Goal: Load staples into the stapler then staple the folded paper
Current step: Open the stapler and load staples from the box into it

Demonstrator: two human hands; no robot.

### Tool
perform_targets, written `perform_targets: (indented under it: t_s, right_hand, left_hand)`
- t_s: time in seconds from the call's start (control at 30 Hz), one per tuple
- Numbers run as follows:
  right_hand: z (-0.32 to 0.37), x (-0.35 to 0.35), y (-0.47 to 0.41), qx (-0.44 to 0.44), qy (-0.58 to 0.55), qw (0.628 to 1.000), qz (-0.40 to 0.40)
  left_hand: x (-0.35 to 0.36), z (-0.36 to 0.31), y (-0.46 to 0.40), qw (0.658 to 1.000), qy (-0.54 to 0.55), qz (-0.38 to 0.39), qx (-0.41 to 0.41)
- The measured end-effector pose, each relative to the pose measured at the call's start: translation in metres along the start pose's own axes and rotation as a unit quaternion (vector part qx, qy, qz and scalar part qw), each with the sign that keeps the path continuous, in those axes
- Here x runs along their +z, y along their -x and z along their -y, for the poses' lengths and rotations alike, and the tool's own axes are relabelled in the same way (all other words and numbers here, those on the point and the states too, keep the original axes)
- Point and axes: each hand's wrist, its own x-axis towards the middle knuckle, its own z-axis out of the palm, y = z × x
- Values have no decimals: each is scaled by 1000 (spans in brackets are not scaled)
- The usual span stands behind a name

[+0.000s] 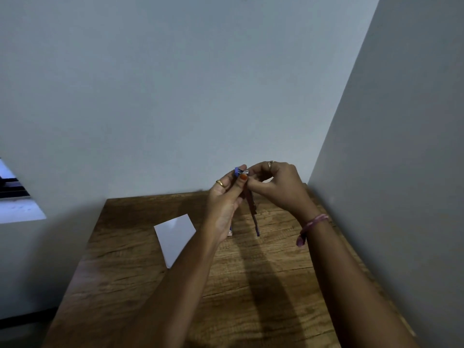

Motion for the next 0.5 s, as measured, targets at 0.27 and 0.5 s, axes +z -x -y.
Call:
perform_targets:
  t_s: [0.27,0.5]
  right_hand:
    - [-2,4,-9,-1,19,1000,-10]
    - [-12,14,-10,16,10,997,-71]
  left_hand:
    - [14,4,-2,997,-5,-52,48]
    - [15,13,-7,990,-22,-123,66]
